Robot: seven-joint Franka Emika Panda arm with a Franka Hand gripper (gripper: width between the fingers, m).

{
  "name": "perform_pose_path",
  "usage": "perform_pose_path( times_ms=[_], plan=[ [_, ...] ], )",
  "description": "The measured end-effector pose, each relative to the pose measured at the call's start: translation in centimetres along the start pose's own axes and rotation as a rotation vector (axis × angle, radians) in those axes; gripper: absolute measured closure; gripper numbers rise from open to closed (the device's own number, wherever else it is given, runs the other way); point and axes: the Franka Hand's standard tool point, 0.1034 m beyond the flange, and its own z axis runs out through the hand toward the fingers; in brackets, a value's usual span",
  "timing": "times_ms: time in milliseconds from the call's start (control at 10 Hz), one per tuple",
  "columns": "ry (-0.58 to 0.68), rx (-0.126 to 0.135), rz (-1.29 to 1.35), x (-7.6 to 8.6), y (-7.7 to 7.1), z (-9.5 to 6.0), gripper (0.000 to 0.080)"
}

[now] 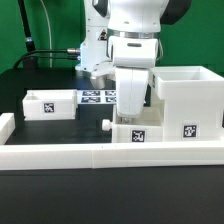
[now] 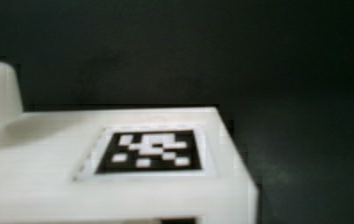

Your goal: Assemble drawer

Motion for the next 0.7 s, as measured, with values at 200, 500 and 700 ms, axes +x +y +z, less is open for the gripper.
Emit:
perform_pose_path(
  times_ms=[200,500,700],
  plan=[
    [0.007,-0.022,0.003,0.06,-0.02,0.11,0.0755],
    [0.005,-0.018,0.001,0.21,0.01,0.06,0.0755],
    [-0.005,-0.01,-0.017,0.25,0.26,-0.1,0.0755]
  ],
)
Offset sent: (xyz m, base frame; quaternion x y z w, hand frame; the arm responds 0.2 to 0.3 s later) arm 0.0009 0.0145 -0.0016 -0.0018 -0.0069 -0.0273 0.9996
